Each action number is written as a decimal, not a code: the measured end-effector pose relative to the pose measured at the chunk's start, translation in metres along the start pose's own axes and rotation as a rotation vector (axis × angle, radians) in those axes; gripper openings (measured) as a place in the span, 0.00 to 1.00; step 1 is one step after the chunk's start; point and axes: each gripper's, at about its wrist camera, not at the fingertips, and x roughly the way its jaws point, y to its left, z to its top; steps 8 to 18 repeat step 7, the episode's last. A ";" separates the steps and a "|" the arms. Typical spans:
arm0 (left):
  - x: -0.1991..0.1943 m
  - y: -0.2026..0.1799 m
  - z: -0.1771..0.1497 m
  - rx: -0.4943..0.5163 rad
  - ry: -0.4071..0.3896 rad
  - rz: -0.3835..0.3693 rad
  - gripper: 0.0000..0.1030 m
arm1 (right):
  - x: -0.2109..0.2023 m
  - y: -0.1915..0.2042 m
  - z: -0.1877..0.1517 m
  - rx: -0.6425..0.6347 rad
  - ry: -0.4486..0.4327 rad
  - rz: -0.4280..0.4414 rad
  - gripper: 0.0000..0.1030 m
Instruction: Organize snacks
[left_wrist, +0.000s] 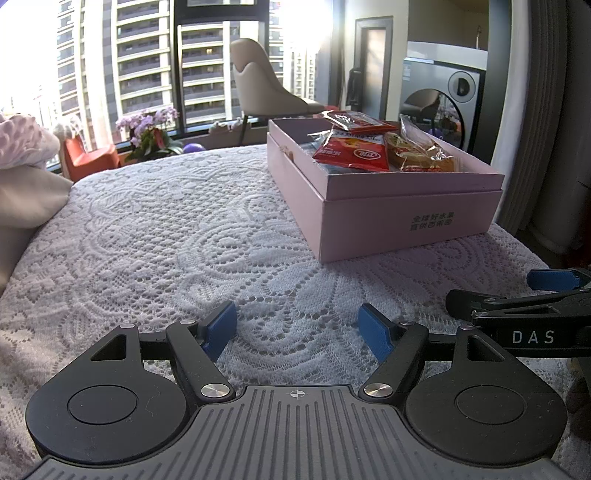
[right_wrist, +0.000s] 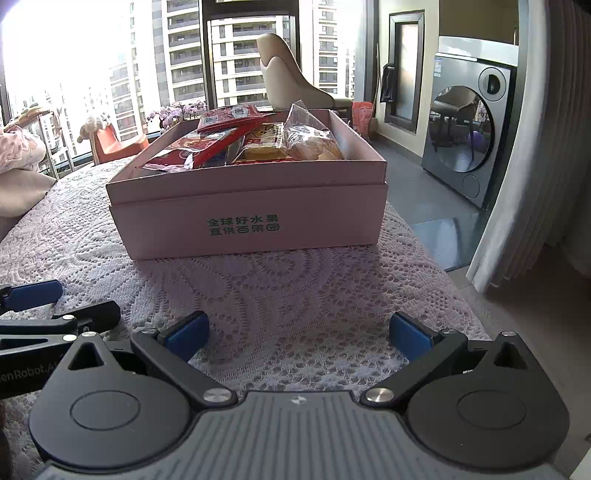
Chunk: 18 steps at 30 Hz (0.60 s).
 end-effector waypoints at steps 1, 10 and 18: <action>0.000 0.000 0.000 0.000 0.000 0.000 0.76 | 0.000 0.000 0.000 0.000 0.000 0.000 1.00; 0.000 0.000 0.000 0.000 0.000 0.000 0.76 | 0.001 0.000 0.001 -0.002 0.001 -0.001 1.00; 0.000 0.000 0.000 0.000 0.000 0.000 0.76 | 0.001 0.000 0.001 -0.002 0.001 -0.001 1.00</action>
